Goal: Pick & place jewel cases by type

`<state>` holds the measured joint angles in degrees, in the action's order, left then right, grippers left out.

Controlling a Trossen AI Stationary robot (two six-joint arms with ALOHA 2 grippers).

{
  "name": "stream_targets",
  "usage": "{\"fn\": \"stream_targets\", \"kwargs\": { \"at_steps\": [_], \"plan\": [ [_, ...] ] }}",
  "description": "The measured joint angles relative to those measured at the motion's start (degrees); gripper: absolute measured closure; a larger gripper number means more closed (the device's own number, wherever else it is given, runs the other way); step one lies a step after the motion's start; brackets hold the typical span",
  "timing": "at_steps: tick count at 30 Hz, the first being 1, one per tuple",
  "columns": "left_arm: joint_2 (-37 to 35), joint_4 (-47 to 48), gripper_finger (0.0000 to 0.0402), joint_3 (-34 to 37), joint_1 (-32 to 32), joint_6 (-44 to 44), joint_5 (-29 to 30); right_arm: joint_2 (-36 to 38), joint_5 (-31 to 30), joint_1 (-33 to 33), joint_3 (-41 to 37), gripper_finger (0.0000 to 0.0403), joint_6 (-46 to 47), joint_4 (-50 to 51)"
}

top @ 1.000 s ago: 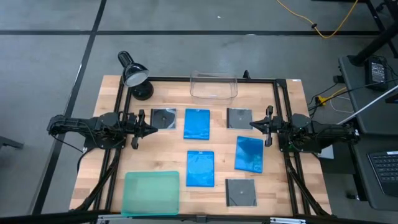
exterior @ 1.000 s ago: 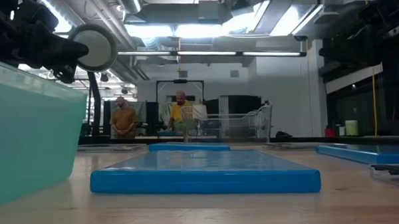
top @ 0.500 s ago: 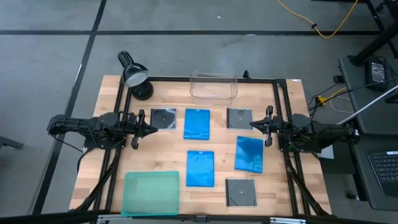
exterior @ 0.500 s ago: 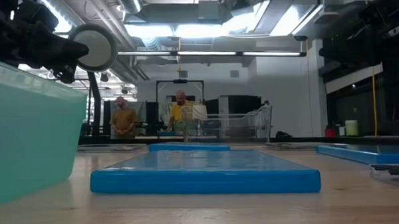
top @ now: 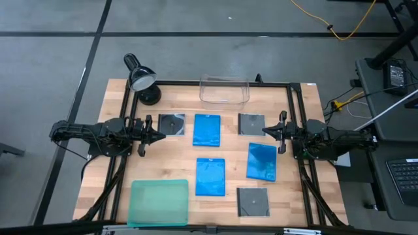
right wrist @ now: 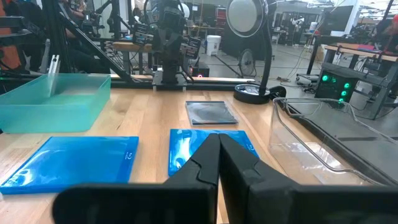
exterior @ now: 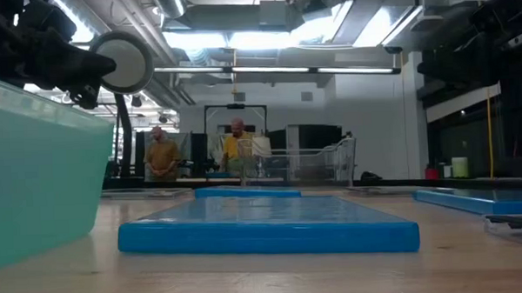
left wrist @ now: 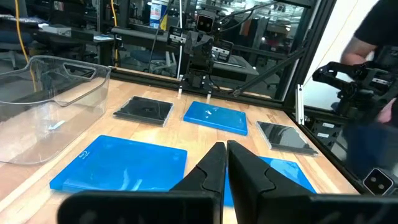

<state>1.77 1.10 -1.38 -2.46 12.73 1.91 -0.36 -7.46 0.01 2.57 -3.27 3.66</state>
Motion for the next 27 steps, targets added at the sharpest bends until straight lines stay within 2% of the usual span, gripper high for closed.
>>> {"fn": "stream_targets", "kwargs": {
  "at_steps": [16, 22, 27],
  "plan": [
    [0.0, 0.0, 0.0392, 0.0, 0.0, 0.0, 0.0, 0.0, 0.0, 0.0, 0.0, 0.0391, 0.2, -0.8],
    [0.0, 0.0, 0.0395, 0.0, 0.0, 0.0, 0.0, 0.0, -1.6, 0.0, 0.0, 0.0391, 4.8, -3.8],
    [0.0, 0.0, 0.0395, 0.0, 0.0, 0.0, 0.0, 0.0, -3.5, 0.0, 0.0, 0.0391, 12.9, -4.9]
  ]
}}
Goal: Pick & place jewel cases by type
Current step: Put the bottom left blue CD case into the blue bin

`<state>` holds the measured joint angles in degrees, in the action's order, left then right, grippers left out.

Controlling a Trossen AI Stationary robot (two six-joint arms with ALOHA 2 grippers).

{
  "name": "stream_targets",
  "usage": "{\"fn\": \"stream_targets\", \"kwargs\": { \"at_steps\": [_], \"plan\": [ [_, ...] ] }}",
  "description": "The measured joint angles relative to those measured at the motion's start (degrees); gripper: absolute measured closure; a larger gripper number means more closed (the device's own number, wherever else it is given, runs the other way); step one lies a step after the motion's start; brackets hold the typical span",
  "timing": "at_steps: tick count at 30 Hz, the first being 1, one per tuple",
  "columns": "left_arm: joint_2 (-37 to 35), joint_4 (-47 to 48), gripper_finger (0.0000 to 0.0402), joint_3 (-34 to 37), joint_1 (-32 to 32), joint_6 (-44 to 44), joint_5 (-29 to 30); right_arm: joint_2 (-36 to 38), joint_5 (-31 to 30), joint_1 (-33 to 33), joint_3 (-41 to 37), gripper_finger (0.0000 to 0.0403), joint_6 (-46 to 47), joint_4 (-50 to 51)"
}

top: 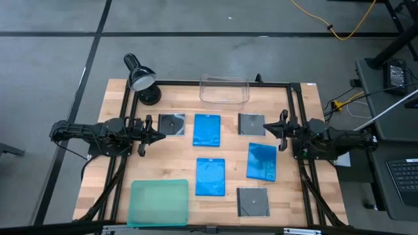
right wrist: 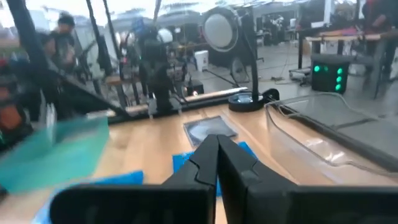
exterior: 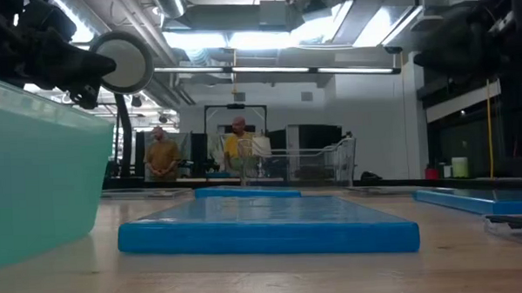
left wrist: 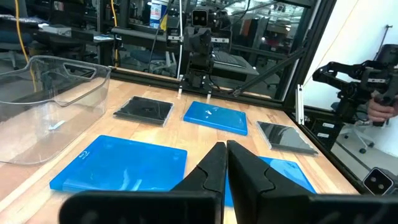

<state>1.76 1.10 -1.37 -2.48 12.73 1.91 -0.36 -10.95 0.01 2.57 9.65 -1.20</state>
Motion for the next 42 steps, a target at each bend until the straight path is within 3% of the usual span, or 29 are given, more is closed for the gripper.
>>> {"fn": "stream_targets", "kwargs": {
  "at_steps": [4, 8, 18, 24, 29, 33, 42],
  "plan": [
    [0.0, 0.0, 0.0393, 0.0, 0.0, -0.4, 1.2, 0.0, -0.5, 0.0, 0.0, 0.0391, 4.0, -0.3],
    [0.0, -1.8, 0.0396, 0.0, 0.0, -2.4, 8.5, 0.0, -0.6, 0.0, 0.0, 0.0391, 6.4, -0.3],
    [0.0, -4.0, 0.0394, 0.0, 0.0, 5.3, 18.4, 0.0, 0.5, 0.0, 0.0, 0.0391, 8.1, -1.2],
    [0.0, -4.0, 0.0395, 0.0, 0.0, 13.1, 19.4, 0.0, 0.5, 0.0, 0.0, 0.0391, 7.9, -0.7],
    [0.0, -4.0, 0.0395, 0.0, 0.0, 22.0, 24.5, 0.0, 0.5, 0.0, 0.0, 0.0391, 7.8, 0.7],
    [0.0, -3.9, 0.0395, 0.0, 0.0, 28.8, 23.9, 0.0, 0.5, 0.0, 0.0, 0.0391, 7.8, 0.7],
    [0.0, -3.9, 0.0393, 0.0, 0.0, 31.6, 24.1, 0.0, 3.5, 0.0, 0.0, 0.0391, 8.3, 1.0]
  ]
}}
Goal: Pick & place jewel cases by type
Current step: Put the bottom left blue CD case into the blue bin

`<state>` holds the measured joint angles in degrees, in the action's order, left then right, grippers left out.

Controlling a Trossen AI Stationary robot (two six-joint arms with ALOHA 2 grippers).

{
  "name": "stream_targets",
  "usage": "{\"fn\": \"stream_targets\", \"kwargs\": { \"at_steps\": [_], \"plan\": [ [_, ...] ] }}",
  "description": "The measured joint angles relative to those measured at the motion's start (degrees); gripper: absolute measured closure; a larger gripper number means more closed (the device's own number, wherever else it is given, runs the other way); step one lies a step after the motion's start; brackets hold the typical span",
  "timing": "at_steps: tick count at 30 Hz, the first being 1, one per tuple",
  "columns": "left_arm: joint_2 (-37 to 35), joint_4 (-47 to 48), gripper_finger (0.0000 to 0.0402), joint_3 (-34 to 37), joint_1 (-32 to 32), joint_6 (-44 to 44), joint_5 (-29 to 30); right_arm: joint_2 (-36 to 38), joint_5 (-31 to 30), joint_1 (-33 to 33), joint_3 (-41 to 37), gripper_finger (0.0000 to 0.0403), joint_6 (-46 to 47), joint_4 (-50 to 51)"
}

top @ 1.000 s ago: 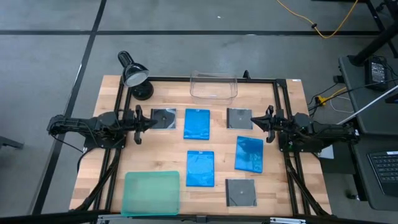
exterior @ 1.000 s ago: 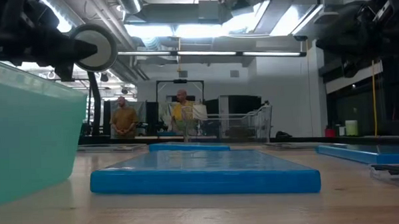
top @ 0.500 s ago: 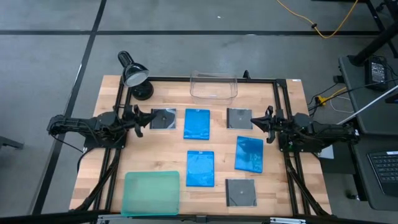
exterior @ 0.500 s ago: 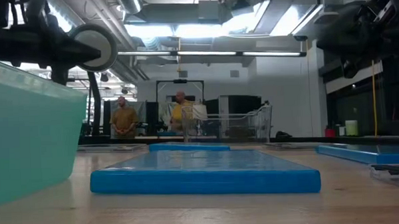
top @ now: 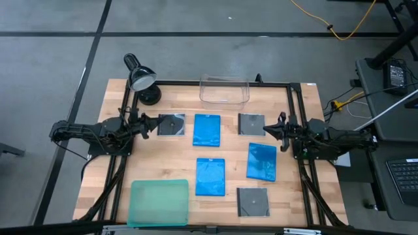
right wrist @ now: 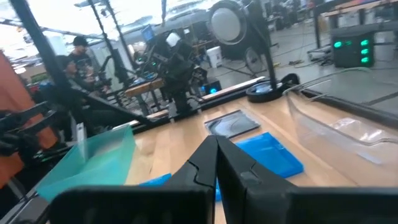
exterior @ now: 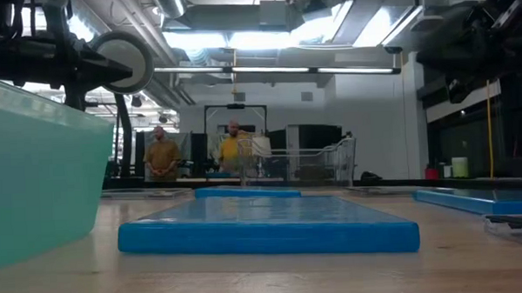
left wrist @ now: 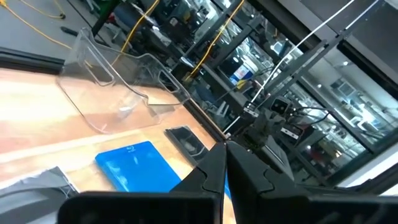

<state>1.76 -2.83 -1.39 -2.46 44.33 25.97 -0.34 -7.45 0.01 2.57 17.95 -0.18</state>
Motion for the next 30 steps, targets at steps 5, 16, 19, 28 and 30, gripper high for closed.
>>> {"fn": "stream_targets", "kwargs": {
  "at_steps": [5, 16, 19, 28, 30],
  "plan": [
    [0.0, 0.0, 0.0390, 0.0, 0.0, 0.0, -4.5, 0.0, 0.0, 0.0, 0.0, 0.0391, 4.6, 0.0],
    [0.7, -11.0, 0.0389, -3.9, -0.5, -3.7, -12.3, -4.3, 4.6, 0.3, 10.0, 0.0391, -1.5, -2.3],
    [4.8, -10.8, 0.0388, -11.0, -1.6, -9.9, -11.9, -11.0, 4.6, 1.3, 19.7, 0.0391, -5.2, 6.1],
    [35.9, 1.1, 0.0388, -36.8, -7.6, -15.3, -16.5, -37.5, 7.6, 7.3, 47.2, 0.0391, -7.8, 31.0],
    [43.1, 2.8, 0.0388, -40.8, -9.2, -13.9, -18.4, -42.2, 8.5, 9.5, 50.7, 0.0391, -7.4, 35.3]
  ]
}}
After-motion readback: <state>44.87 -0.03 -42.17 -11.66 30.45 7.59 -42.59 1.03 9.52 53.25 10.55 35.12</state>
